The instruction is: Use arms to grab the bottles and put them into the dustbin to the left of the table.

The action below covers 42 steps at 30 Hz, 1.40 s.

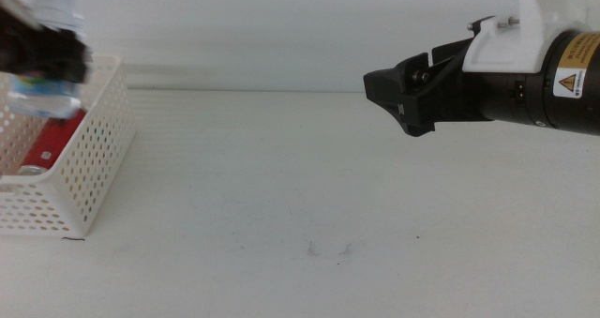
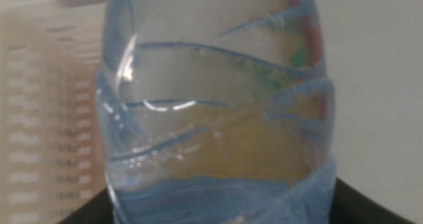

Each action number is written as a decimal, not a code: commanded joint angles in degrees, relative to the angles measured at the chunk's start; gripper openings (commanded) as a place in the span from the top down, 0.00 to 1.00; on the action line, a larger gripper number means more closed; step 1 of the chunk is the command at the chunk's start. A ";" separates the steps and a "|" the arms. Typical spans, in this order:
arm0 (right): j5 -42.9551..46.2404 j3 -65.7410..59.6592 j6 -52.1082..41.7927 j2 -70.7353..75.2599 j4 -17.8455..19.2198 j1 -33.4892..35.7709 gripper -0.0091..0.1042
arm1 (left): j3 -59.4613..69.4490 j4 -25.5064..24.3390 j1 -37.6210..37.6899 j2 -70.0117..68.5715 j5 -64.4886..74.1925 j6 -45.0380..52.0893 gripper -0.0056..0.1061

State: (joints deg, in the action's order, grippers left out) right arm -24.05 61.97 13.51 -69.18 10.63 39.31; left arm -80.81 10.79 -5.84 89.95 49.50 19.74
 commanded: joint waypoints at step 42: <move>0.24 -0.26 -0.46 0.24 0.40 0.11 0.12 | 9.82 -1.77 15.64 -34.42 -5.13 -6.72 0.11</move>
State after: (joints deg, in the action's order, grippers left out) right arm -24.05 61.97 13.51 -69.18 10.63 39.31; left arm -72.51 9.30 9.20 58.26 46.23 13.66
